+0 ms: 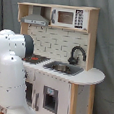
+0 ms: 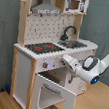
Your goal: Play with the kitchen
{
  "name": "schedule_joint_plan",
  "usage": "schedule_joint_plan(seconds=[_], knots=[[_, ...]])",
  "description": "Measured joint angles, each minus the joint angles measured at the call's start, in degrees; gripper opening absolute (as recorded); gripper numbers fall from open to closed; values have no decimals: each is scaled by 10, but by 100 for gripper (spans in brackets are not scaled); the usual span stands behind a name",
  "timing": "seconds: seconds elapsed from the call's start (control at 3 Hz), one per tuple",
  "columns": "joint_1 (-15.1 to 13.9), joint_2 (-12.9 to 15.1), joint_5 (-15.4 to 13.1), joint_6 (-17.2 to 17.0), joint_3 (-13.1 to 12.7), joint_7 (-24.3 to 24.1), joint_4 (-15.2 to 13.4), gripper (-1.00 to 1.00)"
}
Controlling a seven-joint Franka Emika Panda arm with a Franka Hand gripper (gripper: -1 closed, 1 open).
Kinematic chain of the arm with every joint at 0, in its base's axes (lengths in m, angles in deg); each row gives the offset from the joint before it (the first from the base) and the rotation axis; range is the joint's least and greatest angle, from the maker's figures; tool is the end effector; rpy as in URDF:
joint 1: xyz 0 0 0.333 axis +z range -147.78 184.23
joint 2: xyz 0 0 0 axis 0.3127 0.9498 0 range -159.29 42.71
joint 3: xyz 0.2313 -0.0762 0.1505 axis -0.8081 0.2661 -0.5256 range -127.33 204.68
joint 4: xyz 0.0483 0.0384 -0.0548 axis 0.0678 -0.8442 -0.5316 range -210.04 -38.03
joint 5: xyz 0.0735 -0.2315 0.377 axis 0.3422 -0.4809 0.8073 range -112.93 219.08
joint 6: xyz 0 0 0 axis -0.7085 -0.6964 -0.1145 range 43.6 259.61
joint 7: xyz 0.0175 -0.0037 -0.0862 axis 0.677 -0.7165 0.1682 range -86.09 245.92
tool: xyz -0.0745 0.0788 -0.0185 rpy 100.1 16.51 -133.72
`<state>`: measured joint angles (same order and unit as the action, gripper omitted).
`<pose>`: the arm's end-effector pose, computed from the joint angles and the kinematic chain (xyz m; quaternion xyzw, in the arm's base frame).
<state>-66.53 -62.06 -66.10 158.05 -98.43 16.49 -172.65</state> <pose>0.3772 0.3895 0.2475 0.5236 0.4730 0.5185 0.4830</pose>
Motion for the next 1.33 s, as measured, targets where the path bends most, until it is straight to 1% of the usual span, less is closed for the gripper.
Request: schedule_joint_plan(seconds=[0.33,0.67,1.0,1.33], knots=[[0,0,0,0,0,-60,0,-100],[0,1,0,0,0,-109,1,-100],[0,1,0,1,-1,-111,1,100],[0,1,0,3,-1,-119,0,100]])
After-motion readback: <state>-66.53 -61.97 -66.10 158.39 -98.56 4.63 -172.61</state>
